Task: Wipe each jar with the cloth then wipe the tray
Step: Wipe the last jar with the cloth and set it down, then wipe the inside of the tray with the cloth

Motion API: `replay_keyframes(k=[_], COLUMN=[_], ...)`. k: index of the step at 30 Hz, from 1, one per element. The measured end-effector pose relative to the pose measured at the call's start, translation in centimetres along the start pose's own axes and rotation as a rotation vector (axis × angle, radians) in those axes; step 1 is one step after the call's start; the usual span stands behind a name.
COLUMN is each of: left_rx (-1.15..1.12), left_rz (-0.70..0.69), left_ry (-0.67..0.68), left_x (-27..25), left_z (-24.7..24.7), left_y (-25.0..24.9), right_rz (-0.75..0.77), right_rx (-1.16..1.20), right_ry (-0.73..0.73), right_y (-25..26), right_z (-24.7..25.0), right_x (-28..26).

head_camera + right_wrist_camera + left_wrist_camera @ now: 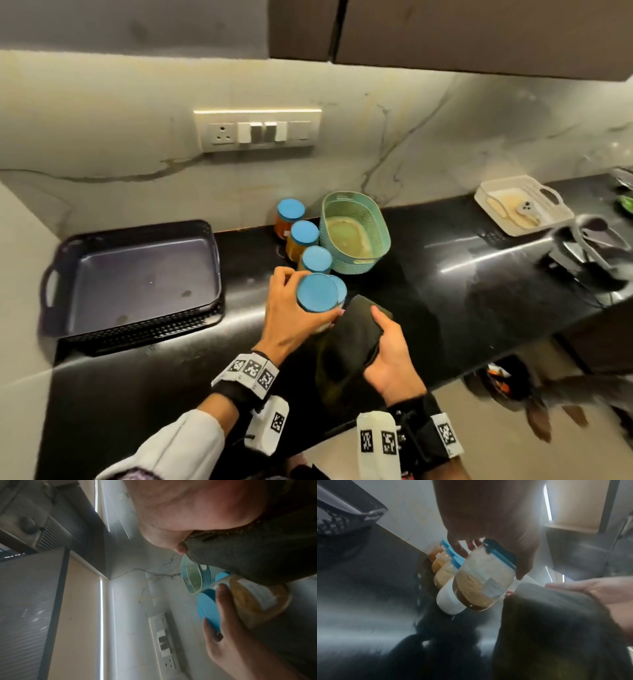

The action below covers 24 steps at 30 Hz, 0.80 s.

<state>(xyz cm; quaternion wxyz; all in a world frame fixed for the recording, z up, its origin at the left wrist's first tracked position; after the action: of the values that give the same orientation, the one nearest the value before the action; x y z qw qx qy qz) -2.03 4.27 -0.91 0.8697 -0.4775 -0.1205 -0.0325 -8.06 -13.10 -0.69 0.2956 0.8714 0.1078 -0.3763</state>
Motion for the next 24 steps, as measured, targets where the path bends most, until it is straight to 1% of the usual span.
replay_keyframes(k=[4, 5, 8, 10, 14, 16, 19, 21, 22, 24], left_rx=[0.127, 0.141, 0.176, 0.197, 0.27, 0.276, 0.279, 0.294, 0.298, 0.303], left_rz=[-0.037, -0.032, -0.014, -0.006, 0.004, 0.019, 0.022, 0.003, -0.005, 0.01], left_ry=[0.118, 0.14, 0.181, 0.195, 0.208, 0.209, 0.233, 0.237, 0.219, 0.138], left_x=[-1.6, -2.0, -2.8, -3.2, -4.0, -4.4, -4.9, -5.4, -5.6, -6.0], left_z=[-5.7, -6.9, -9.1, -10.1, -11.5, -11.9, -12.0, -10.9, -9.9, -7.2], left_y=[0.6, 0.7, 1.4, 1.7, 2.6, 2.9, 2.9, 2.9, 3.0, 3.6], right_rz=[0.066, 0.08, 0.091, 0.081, 0.138, 0.162, 0.179, 0.183, 0.179, 0.169], right_rx=[-0.024, -0.02, -0.079, -0.097, -0.275, -0.329, -0.386, -0.406, -0.416, -0.419], right_ry=[-0.152, -0.167, -0.221, -0.222, -0.301, -0.286, -0.161, -0.107, -0.08, -0.019], right_y=[4.1, 5.1, 6.7, 7.2, 8.9, 9.2, 8.9, 8.8, 8.6, 8.0], right_z=[4.0, 4.8, 6.2, 6.4, 6.4, 5.5, 2.6, 0.8, -0.1, -2.3], right_x=[1.5, 1.8, 2.4, 2.7, 4.4, 4.7, 4.0, 3.8, 3.8, 3.6])
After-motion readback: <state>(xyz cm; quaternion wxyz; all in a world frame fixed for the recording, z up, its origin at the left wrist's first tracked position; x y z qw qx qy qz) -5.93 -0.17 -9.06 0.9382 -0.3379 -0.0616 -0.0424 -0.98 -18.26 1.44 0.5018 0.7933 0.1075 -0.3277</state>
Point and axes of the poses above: each hand's wrist, its own x-axis towards the middle knuckle, its own z-axis out of the back of the hand, y = z × x, the point moved 6 cm from there along x, towards the middle knuckle, and after that the axes turned 10 degrees about x, right-handed, at the moved point
